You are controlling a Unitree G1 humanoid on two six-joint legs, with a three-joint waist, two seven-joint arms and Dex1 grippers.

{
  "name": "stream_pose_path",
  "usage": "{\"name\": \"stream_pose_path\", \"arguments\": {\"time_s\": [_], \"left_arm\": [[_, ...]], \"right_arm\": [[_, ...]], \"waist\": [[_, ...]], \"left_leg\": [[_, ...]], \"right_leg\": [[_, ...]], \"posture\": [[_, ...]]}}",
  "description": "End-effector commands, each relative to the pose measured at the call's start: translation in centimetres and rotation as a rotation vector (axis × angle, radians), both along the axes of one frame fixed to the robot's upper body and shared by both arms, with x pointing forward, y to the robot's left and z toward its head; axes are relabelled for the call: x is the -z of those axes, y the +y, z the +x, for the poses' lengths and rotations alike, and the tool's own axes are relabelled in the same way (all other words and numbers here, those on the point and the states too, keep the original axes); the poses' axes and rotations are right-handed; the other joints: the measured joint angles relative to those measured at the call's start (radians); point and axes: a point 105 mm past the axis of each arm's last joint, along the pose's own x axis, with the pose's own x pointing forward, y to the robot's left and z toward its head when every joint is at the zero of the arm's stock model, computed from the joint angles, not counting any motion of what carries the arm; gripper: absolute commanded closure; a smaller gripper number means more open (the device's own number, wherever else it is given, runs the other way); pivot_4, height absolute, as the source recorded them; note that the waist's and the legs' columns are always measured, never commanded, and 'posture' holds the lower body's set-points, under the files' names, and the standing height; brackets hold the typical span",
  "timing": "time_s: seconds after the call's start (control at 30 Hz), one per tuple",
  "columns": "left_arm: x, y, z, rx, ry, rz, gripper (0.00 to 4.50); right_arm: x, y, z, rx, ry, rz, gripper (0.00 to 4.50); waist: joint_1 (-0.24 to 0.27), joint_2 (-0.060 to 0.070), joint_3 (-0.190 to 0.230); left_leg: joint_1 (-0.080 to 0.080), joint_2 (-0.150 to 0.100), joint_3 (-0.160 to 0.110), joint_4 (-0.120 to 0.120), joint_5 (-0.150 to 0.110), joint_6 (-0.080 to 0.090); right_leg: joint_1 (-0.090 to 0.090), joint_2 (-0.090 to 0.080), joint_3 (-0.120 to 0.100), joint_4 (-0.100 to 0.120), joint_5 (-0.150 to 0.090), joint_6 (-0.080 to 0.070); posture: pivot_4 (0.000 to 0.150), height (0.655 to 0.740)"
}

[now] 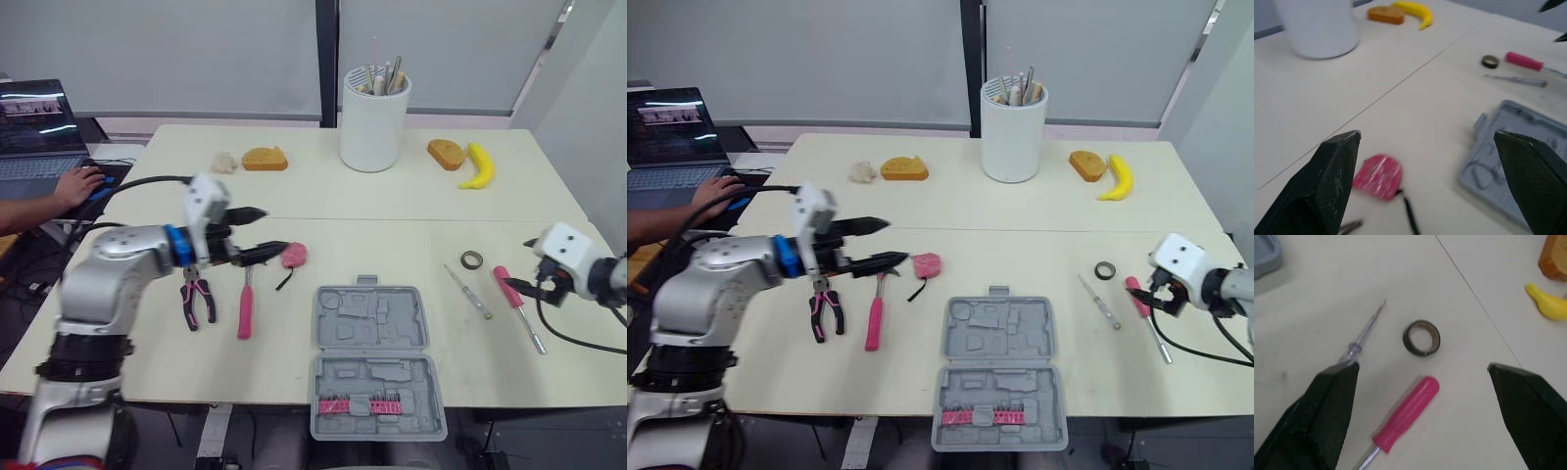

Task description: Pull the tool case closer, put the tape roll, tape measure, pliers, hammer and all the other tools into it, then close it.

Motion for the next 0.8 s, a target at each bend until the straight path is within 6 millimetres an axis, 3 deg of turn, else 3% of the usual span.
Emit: {"name": "stream_pose_path", "arguments": {"time_s": [0.03,0.1,0.2,0.3,0.43,0.8], "left_arm": [[-0.6,-3.8,-1.5,0.135,-0.050,0.007,0.00],[-0.2,-5.6,-2.0,0.189,-0.056,0.003,0.00],[0.6,-7.6,-2.6,0.246,-0.060,0.005,0.00],[1.3,-9.0,-2.6,0.266,-0.062,-0.004,0.00],[1.9,-10.4,-2.7,0.274,-0.062,-0.023,0.00],[2.4,-11.5,-2.5,0.260,-0.078,-0.008,0.00]], "right_arm": [[-0.1,0.5,1.5,-0.012,-0.032,-0.027,0.21],[0.6,0.7,2.2,-0.018,-0.024,-0.027,0.60],[1.3,0.5,3.1,-0.013,-0.034,-0.074,1.63],[1.7,0.4,3.9,-0.006,-0.042,-0.082,1.63],[2.5,0.8,5.1,0.004,-0.054,-0.080,2.37],[4.9,1.3,6.8,0.032,-0.040,-0.113,2.37]], "waist": [[-0.007,0.000,0.000],[-0.010,0.000,0.000],[-0.009,0.000,0.000],[-0.007,0.000,0.000],[-0.008,0.000,0.000],[-0.009,0.000,0.000]], "left_leg": [[0.000,0.000,0.001,0.000,0.000,-0.001],[0.001,0.000,0.002,0.000,0.001,-0.001],[0.001,0.000,0.002,0.000,0.001,-0.001],[0.001,0.000,0.001,0.000,0.001,-0.001],[0.001,0.000,0.001,0.001,0.001,-0.001],[0.001,0.000,0.002,0.001,0.002,-0.002]], "right_leg": [[0.000,0.000,0.000,0.000,0.000,0.000],[0.000,0.000,0.001,0.000,0.000,0.000],[0.000,0.001,0.001,0.000,0.000,0.000],[0.000,0.001,0.001,0.000,0.000,0.000],[0.000,0.001,0.001,0.000,0.000,0.000],[0.001,0.001,0.001,0.000,0.000,0.000]], "posture": [[0.150,0.7400],[0.150,0.7400],[0.150,0.7400],[0.150,0.7400],[0.150,0.7400],[0.150,0.7400]]}}
